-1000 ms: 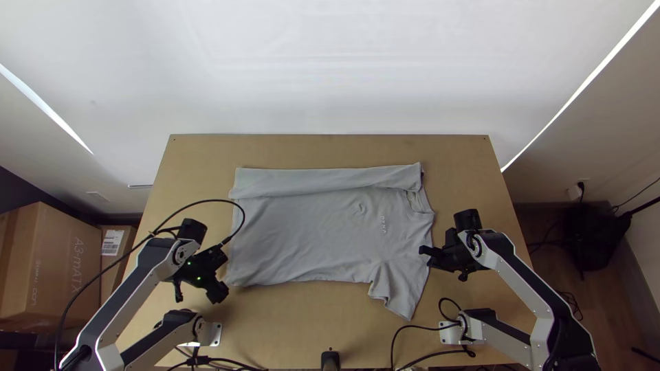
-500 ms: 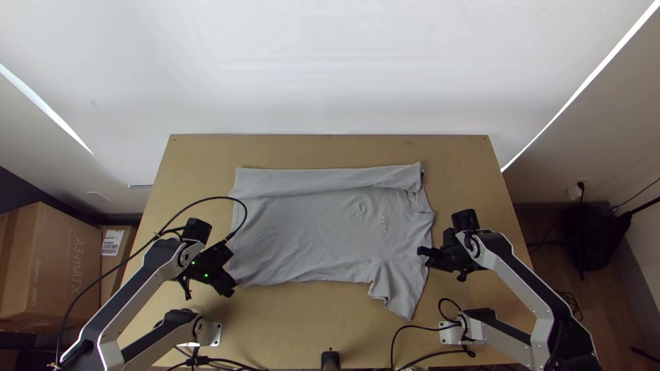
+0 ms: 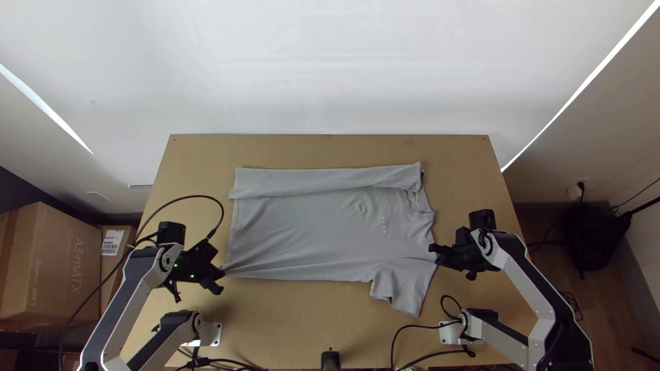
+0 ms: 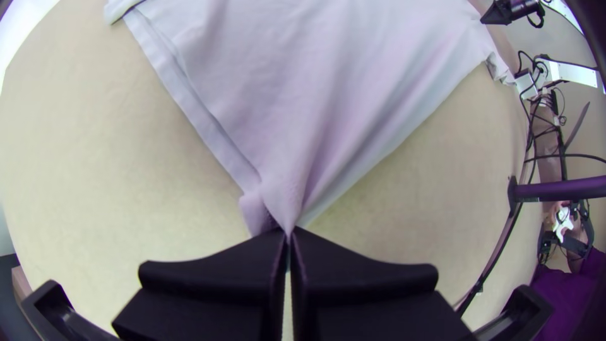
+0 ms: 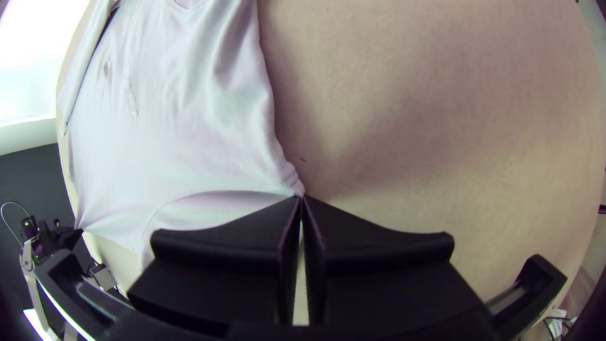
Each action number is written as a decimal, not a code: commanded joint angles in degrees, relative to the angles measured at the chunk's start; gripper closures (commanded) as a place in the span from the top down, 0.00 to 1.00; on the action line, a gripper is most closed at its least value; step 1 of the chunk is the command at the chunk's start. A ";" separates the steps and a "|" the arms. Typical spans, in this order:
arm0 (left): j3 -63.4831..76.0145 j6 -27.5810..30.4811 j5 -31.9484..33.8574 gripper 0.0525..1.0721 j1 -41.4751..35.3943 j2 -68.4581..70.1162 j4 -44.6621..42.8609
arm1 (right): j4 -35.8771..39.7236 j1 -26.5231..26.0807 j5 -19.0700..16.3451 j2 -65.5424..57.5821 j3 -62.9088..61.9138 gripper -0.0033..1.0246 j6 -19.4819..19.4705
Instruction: Fold the t-shirt
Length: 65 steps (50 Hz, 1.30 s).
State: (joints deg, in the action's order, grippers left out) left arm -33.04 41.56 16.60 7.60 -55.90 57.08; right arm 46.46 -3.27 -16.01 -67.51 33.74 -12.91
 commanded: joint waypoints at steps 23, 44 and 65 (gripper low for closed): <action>-6.25 -7.28 3.53 0.03 -1.44 -0.44 -4.61 | 6.01 4.06 0.37 3.17 12.23 0.02 1.39; -16.97 -12.64 3.79 0.03 -0.65 -13.89 -14.01 | 5.75 5.20 0.54 -3.16 25.06 0.02 1.48; -35.69 -17.83 3.79 0.03 -1.71 -29.79 -17.09 | 3.20 6.34 0.63 -21.09 39.92 0.02 1.30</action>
State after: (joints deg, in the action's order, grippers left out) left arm -65.01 25.02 20.18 6.35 -82.81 40.53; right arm 50.09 2.63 -15.90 -84.01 69.67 -10.66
